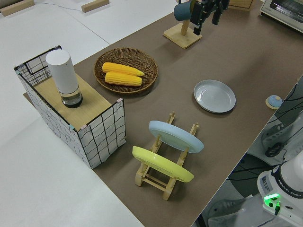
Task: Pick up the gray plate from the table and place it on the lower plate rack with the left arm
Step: 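Move the left gripper toward the pale gray plate on the table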
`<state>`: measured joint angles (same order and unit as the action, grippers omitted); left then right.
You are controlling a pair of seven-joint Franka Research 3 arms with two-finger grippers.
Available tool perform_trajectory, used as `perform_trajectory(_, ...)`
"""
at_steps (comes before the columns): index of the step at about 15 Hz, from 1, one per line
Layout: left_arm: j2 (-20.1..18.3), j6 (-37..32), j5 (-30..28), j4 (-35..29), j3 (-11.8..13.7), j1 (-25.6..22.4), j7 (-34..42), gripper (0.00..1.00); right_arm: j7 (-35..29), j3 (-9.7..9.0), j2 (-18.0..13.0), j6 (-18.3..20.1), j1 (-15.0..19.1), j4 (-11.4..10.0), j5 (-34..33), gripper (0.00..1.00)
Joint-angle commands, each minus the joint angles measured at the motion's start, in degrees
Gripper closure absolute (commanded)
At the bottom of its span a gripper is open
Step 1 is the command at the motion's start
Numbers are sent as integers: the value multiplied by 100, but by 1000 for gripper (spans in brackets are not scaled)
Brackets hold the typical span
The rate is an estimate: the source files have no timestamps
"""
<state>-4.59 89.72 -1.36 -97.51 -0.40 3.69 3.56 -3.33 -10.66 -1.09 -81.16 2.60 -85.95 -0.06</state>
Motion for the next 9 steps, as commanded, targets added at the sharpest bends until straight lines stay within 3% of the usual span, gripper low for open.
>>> perform_trajectory(1,-121,107,84,-312,-65,-35,-215,7,-1,-33,-14,83,56,35,59,13)
perform_trajectory(9,-287,704,31,-1049,-39,-52,-224,5,-1,-33,-14,83,56,35,59,11)
